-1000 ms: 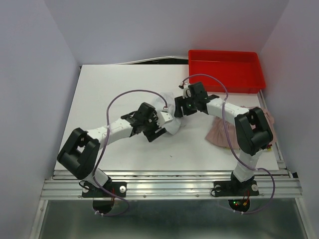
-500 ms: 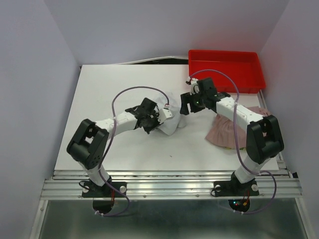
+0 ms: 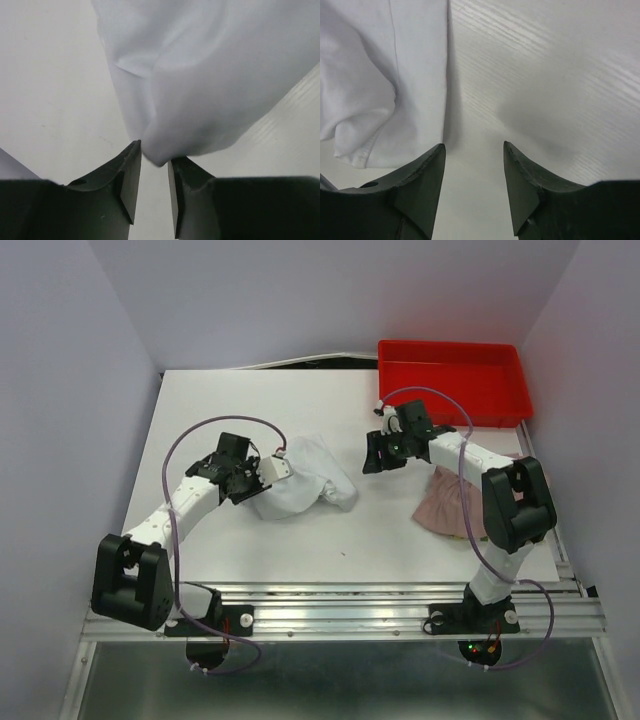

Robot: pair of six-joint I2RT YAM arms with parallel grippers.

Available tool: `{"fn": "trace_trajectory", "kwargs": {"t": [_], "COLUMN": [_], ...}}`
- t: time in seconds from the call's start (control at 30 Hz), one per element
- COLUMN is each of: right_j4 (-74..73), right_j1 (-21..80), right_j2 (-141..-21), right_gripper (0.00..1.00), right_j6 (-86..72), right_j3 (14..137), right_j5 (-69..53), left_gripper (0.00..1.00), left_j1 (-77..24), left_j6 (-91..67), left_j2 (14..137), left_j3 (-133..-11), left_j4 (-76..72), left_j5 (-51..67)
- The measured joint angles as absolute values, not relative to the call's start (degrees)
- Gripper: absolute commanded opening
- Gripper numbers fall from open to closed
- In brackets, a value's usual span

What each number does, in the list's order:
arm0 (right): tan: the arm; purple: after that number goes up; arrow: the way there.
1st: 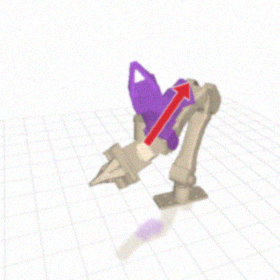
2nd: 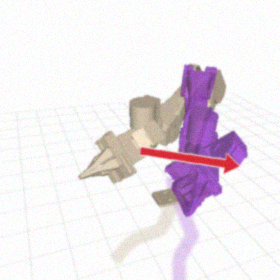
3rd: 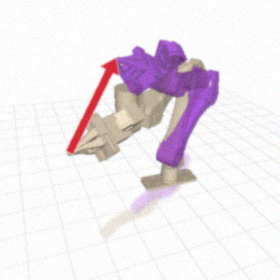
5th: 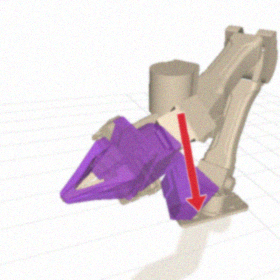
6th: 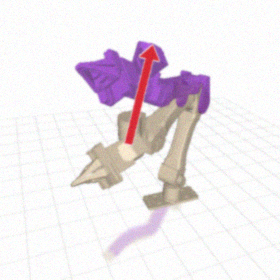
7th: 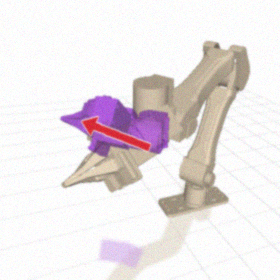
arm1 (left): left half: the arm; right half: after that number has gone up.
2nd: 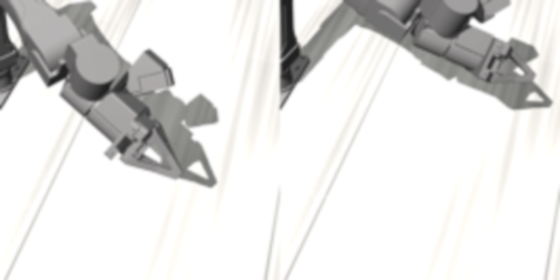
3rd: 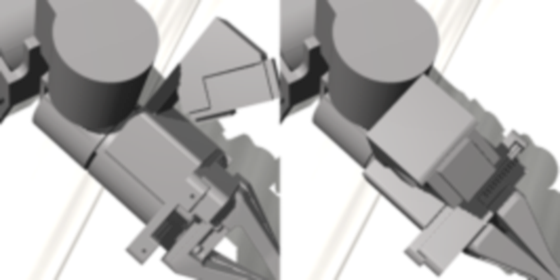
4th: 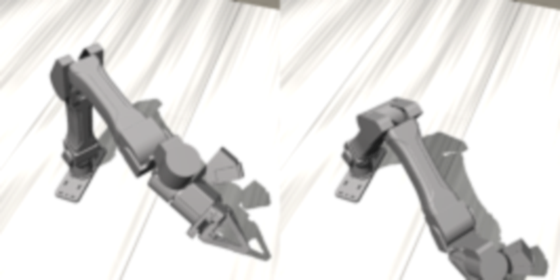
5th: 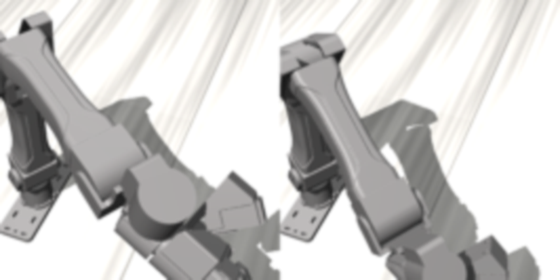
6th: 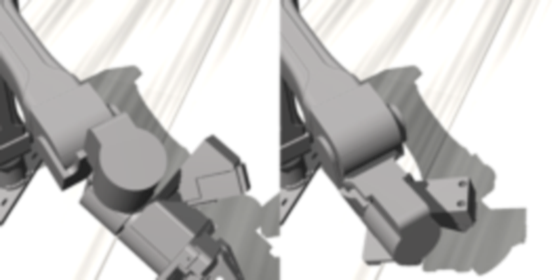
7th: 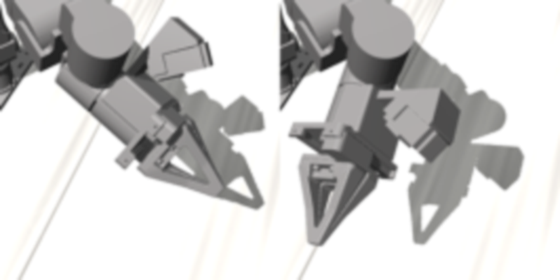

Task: Fold and stack the skirts
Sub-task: Flatten the skirt out

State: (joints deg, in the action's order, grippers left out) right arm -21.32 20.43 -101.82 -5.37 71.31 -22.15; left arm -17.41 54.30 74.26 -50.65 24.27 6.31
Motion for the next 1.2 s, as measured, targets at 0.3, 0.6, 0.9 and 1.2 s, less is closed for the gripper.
{"fn": "trace_trajectory", "kwargs": {"t": [0.3, 0.6, 0.9, 1.2], "right_j4": [-18.3, -15.0, -8.3, -7.1], "right_j1": [20.9, 22.8, 25.0, 25.2], "right_j2": [-104.5, -104.5, -106.1, -106.0], "right_gripper": [0.55, 0.68, 0.41, 0.01], "right_j6": [-10.3, -16.5, -21.5, -20.4], "right_j3": [69.3, 61.0, 58.3, 58.3], "right_j5": [-28.3, -36.3, -40.9, -37.6], "left_gripper": [0.6, 0.72, 0.8, 0.72], "left_j1": [-10.3, -11.6, -31.2, -39.4], "left_j6": [56.5, 51.5, 40.6, 33.9], "left_j2": [77.3, 68.0, 67.1, 77.4], "left_j3": [-53.0, -56.1, -49.0, -45.7], "left_j4": [30.3, 38.5, 34.5, 25.1], "left_j5": [6.4, 19.6, 20.4, 10.8]}}
